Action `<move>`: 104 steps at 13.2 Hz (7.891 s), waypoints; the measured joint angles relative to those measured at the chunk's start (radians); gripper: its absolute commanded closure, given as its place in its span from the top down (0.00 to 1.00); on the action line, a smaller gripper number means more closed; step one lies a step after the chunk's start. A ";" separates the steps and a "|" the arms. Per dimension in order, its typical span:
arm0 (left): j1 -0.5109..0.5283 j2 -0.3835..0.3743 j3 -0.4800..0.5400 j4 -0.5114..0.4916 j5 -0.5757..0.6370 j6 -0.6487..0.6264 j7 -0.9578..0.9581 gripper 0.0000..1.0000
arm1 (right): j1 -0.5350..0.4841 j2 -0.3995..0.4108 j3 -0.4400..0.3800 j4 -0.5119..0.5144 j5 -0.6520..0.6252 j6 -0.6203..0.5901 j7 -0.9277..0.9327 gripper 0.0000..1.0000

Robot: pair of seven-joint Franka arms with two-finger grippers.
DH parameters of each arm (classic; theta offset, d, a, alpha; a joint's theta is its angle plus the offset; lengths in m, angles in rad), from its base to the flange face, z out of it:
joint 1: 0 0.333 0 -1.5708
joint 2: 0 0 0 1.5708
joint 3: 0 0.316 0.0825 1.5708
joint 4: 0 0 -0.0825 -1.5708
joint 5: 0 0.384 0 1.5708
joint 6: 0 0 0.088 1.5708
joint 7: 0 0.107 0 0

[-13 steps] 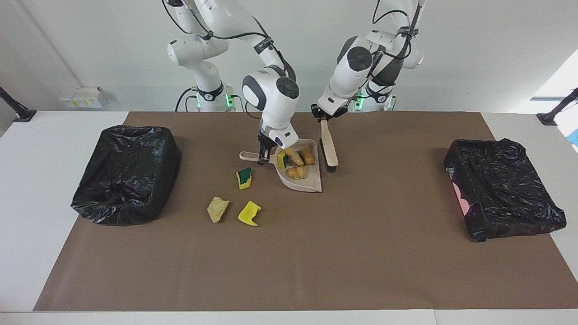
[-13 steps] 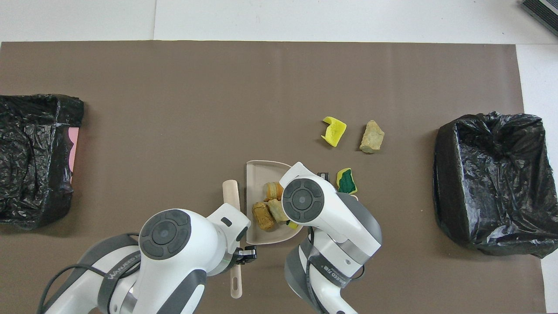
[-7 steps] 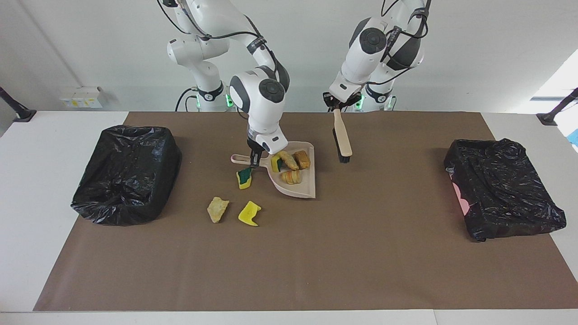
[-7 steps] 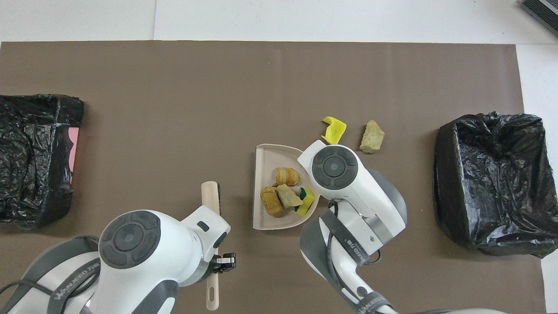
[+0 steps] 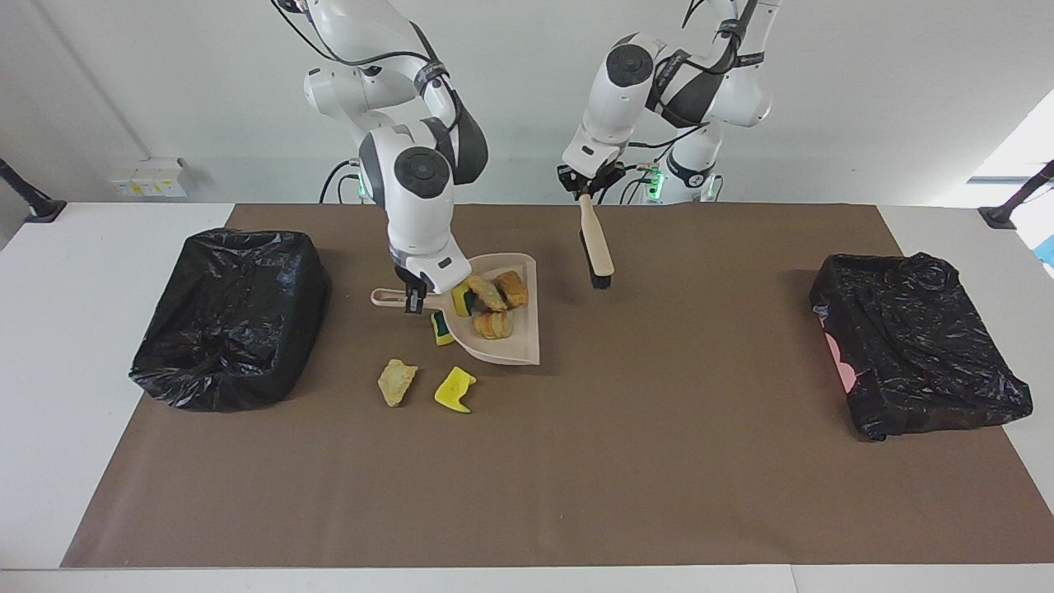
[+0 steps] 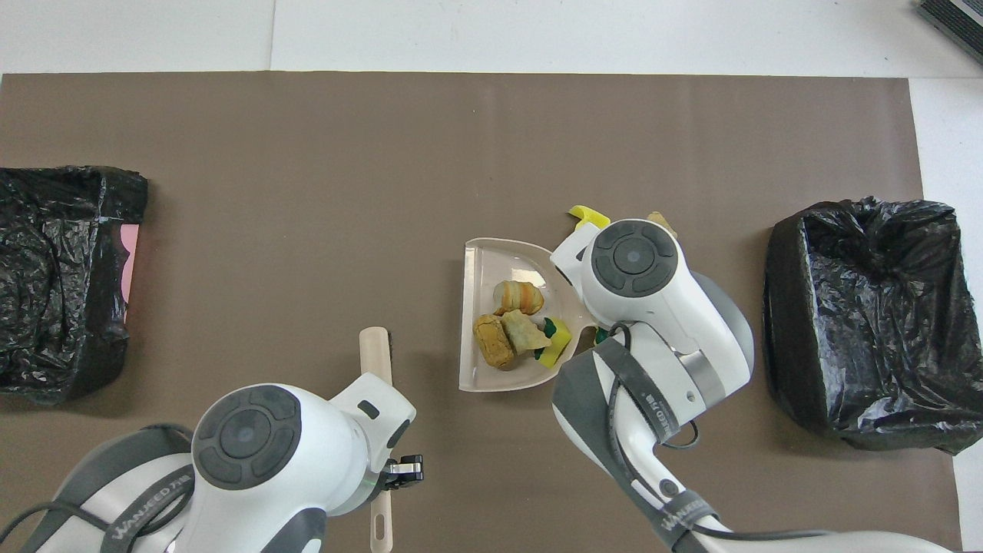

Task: Sweep and dump trash in bin
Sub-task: 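Carry the loaded dustpan with the right gripper over the nearby bin, then tilt the dustpan into the bin while the left gripper drops the brush, then bring the empty dustpan back toward the table center with the right gripper, then set the dustpan down and release it with the right gripper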

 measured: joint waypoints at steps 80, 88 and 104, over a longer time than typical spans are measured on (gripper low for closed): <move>0.792 0.109 0.030 0.732 0.209 -0.525 0.872 1.00 | -0.299 -0.247 -0.019 -0.186 -0.098 -0.055 0.384 0.00; 0.792 0.109 0.031 0.732 0.210 -0.526 0.872 1.00 | -0.053 -0.117 -0.014 -0.081 0.098 -0.060 1.019 0.00; 0.792 0.109 0.031 0.732 0.210 -0.527 0.872 1.00 | 0.309 0.423 -0.018 0.455 0.309 0.040 1.850 1.00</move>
